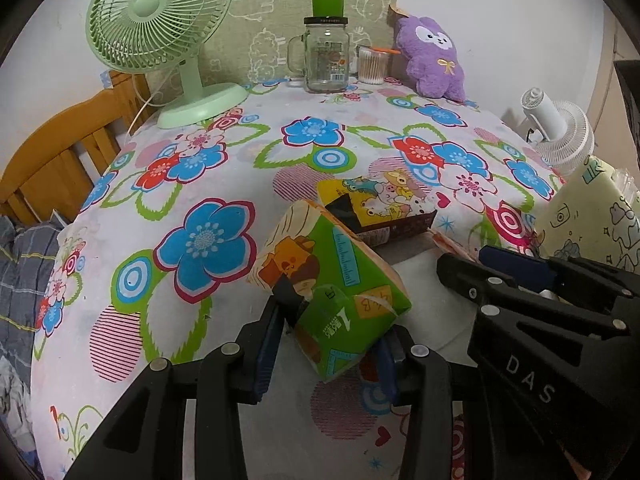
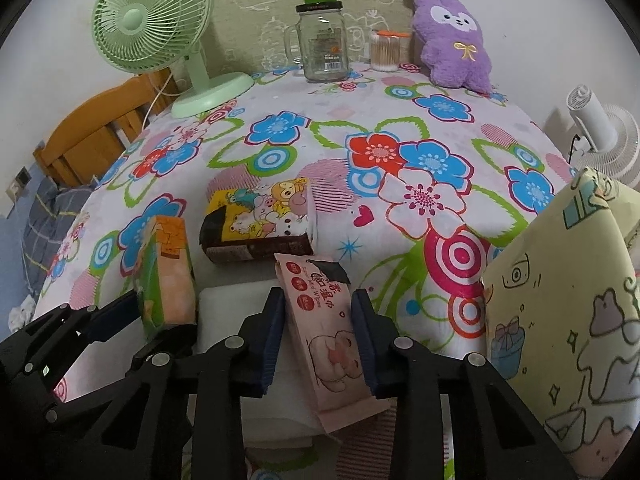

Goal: Organize soft objects
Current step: 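Close the left tool on the green tissue pack while the right tool grasps the pink wipes packet, then lift both packs and carry them toward the patterned box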

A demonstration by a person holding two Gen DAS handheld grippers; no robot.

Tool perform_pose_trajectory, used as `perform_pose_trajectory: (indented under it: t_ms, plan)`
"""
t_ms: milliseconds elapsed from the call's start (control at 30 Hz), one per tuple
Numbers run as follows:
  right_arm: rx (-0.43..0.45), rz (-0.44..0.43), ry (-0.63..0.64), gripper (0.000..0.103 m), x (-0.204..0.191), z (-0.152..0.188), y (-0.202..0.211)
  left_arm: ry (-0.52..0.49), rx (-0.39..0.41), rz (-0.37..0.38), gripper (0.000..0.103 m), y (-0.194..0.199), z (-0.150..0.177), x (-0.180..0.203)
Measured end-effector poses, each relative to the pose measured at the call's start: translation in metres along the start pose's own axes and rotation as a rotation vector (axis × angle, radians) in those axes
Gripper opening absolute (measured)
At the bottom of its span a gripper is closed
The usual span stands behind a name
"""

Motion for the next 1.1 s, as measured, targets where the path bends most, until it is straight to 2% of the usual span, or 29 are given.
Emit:
perform_pose_trajectory:
  t_ms: [67, 167, 400, 1100]
  plan:
    - [0.002, -0.005, -0.002, 0.032, -0.001, 0.002, 0.004, 0.002, 0.004, -0.001, 0.042, 0.002, 0.000, 0.000]
    - [0.016, -0.006, 0.008, 0.023, -0.003, 0.003, 0.009, 0.006, 0.014, -0.003, 0.042, 0.008, 0.001, 0.001]
    - [0.036, -0.007, 0.021, 0.015, -0.006, 0.006, 0.022, 0.005, 0.039, -0.017, 0.041, 0.021, 0.005, 0.003]
    - [0.154, -0.021, 0.071, 0.013, -0.025, 0.003, 0.084, 0.002, 0.153, -0.035, 0.041, 0.077, -0.003, 0.010]
Point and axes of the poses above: each gripper's, at about its wrist camera, not at the fingertips, and y roughly against the way its jaws point, x to its right, z to its underside, the point moved 8 cm from there along -y, roughly the way its jaws point, and after that the axes turned 7 degrees about -x, right-handed, at the moved point
